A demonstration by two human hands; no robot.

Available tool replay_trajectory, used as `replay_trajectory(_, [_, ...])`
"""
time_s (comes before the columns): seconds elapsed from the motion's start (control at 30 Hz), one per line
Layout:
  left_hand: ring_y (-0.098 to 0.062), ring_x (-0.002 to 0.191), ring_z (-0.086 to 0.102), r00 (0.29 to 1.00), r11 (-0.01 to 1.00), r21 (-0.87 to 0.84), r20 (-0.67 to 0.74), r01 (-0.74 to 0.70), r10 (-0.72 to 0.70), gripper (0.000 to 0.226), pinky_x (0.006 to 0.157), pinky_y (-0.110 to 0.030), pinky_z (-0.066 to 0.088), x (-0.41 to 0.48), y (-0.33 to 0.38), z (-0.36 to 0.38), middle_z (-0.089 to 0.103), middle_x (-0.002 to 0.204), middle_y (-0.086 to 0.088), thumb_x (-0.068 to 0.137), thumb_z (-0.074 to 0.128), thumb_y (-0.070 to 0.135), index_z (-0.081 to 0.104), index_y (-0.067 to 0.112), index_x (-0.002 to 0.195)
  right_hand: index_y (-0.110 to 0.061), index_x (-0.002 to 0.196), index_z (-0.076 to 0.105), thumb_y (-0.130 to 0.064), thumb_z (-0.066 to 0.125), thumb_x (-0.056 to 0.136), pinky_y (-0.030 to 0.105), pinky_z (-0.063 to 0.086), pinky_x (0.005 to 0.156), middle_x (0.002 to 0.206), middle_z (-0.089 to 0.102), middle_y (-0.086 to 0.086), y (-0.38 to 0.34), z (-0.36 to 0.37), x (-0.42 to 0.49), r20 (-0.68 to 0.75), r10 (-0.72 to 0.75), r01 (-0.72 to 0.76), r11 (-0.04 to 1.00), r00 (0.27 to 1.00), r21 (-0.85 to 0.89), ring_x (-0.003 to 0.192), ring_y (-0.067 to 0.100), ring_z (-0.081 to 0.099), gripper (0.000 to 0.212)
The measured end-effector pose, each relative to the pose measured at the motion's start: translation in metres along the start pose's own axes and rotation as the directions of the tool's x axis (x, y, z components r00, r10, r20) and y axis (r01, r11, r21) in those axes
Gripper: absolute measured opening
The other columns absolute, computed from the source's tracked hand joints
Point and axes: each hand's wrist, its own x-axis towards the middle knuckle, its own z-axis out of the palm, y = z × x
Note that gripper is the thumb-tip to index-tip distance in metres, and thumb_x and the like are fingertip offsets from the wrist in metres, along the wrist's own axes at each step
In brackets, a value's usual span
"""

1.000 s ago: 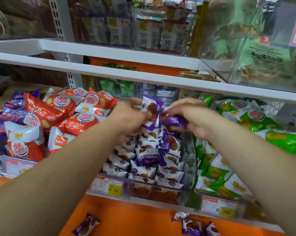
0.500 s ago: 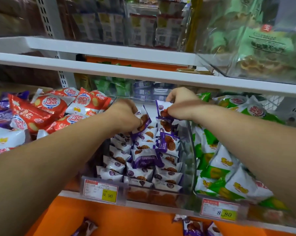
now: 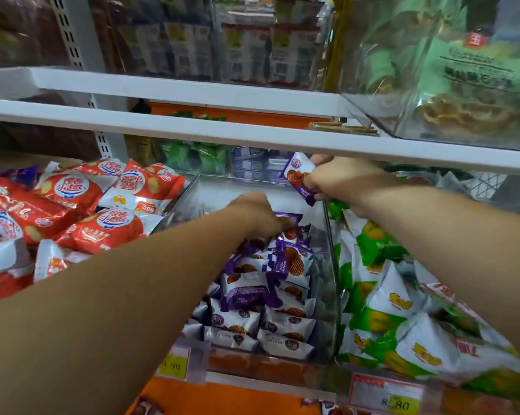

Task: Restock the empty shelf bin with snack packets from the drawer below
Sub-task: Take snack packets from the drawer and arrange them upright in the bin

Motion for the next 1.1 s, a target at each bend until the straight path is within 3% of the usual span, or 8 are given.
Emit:
replay_trajectory(0.1, [-0.026, 0.074, 0.067, 0.999, 0.994, -0.103, 0.036, 0.039, -0.035, 0.070, 0.067, -0.030, 0.051, 0.011, -0.003, 0.010, 0.069, 0.082, -0.009, 0.072, 0.066, 0.080, 0.066, 0.011, 0.082, -0.011, 0.086, 0.068, -0.018, 0.075, 0.075, 0.056, 0.054, 0.096, 0.099, 0.071, 0.014, 0.014, -0.007, 0.002, 0.012, -0.019, 0.019, 0.999, 1.000, -0.039, 0.101, 0.034, 0.067, 0.015])
replay_trajectory(0.23, [-0.024, 0.058, 0.054, 0.993, 0.924, -0.380, 0.119, 0.032, 0.014, 0.045, 0.063, -0.033, 0.046, 0.007, -0.010, 0.004, 0.063, 0.065, -0.011, 0.076, 0.082, 0.055, 0.061, 0.016, 0.066, -0.021, 0.084, 0.071, -0.021, 0.085, 0.074, 0.048, 0.058, 0.091, 0.090, 0.073, 0.002, 0.022, -0.009, 0.000, -0.033, -0.053, 0.052, 0.998, 0.998, -0.017, 0.094, 0.026, 0.070, 0.017])
replay_trajectory(0.43, [-0.030, 0.078, 0.073, 0.985, 0.852, -0.522, -0.123, 0.041, -0.123, 0.024, 0.074, -0.045, 0.064, -0.005, -0.028, -0.030, 0.070, 0.088, -0.017, 0.091, 0.074, 0.025, 0.056, 0.010, 0.085, -0.006, 0.099, 0.073, -0.008, 0.072, 0.084, 0.043, 0.057, 0.071, 0.099, 0.073, 0.016, -0.003, 0.000, -0.008, 0.040, -0.110, 0.116, 0.959, 0.993, -0.258, 0.083, 0.026, 0.067, 0.016])
replay_trajectory(0.57, [-0.033, 0.092, 0.072, 0.977, 0.900, -0.435, -0.200, -0.018, -0.077, 0.022, 0.081, -0.050, 0.063, -0.006, -0.039, -0.042, 0.070, 0.103, -0.015, 0.088, 0.075, 0.024, 0.063, 0.013, 0.104, -0.005, 0.097, 0.074, -0.005, 0.068, 0.087, 0.040, 0.060, 0.075, 0.100, 0.072, 0.014, -0.015, 0.019, -0.001, 0.099, -0.133, 0.164, 0.884, 0.986, -0.437, 0.084, 0.024, 0.067, 0.012])
replay_trajectory(0.73, [-0.028, 0.092, 0.073, 0.990, 0.881, -0.472, -0.131, -0.024, -0.044, 0.027, 0.081, -0.048, 0.063, -0.005, -0.050, -0.039, 0.071, 0.101, -0.008, 0.083, 0.075, 0.002, 0.068, 0.022, 0.101, -0.020, 0.085, 0.072, -0.012, 0.073, 0.085, 0.035, 0.057, 0.077, 0.095, 0.071, 0.005, -0.003, 0.039, 0.009, 0.163, -0.105, 0.183, 0.775, 0.981, -0.605, 0.087, 0.025, 0.066, 0.008])
replay_trajectory(0.87, [-0.027, 0.080, 0.070, 0.987, 0.802, -0.596, -0.144, -0.025, -0.076, 0.017, 0.080, -0.049, 0.061, -0.002, -0.050, -0.038, 0.075, 0.096, -0.017, 0.084, 0.074, -0.004, 0.069, 0.011, 0.089, -0.023, 0.096, 0.072, -0.016, 0.069, 0.087, 0.033, 0.050, 0.075, 0.100, 0.069, 0.005, -0.001, 0.047, 0.011, 0.158, -0.163, 0.227, 0.655, 0.974, -0.721, 0.093, 0.029, 0.064, 0.012])
replay_trajectory(0.97, [-0.026, 0.074, 0.065, 0.996, 0.739, -0.673, -0.077, -0.013, -0.052, 0.010, 0.063, -0.036, 0.054, -0.002, -0.050, -0.039, 0.075, 0.095, -0.025, 0.089, 0.069, -0.006, 0.072, -0.004, 0.098, -0.023, 0.099, 0.072, -0.023, 0.067, 0.088, 0.035, 0.042, 0.082, 0.103, 0.067, 0.005, 0.002, 0.044, 0.013, 0.188, -0.256, 0.291, 0.464, 0.948, -0.837, 0.103, 0.029, 0.060, 0.012])
replay_trajectory(1.1, [-0.023, 0.078, 0.064, 0.998, 0.660, -0.750, 0.001, 0.039, -0.057, 0.020, 0.064, -0.035, 0.057, 0.002, -0.049, -0.038, 0.074, 0.107, -0.022, 0.092, 0.069, 0.001, 0.072, 0.002, 0.112, -0.021, 0.096, 0.070, -0.027, 0.069, 0.087, 0.035, 0.040, 0.087, 0.099, 0.068, 0.003, 0.003, 0.036, 0.012, 0.167, -0.214, 0.248, 0.437, 0.962, -0.864, 0.103, 0.028, 0.062, 0.011])
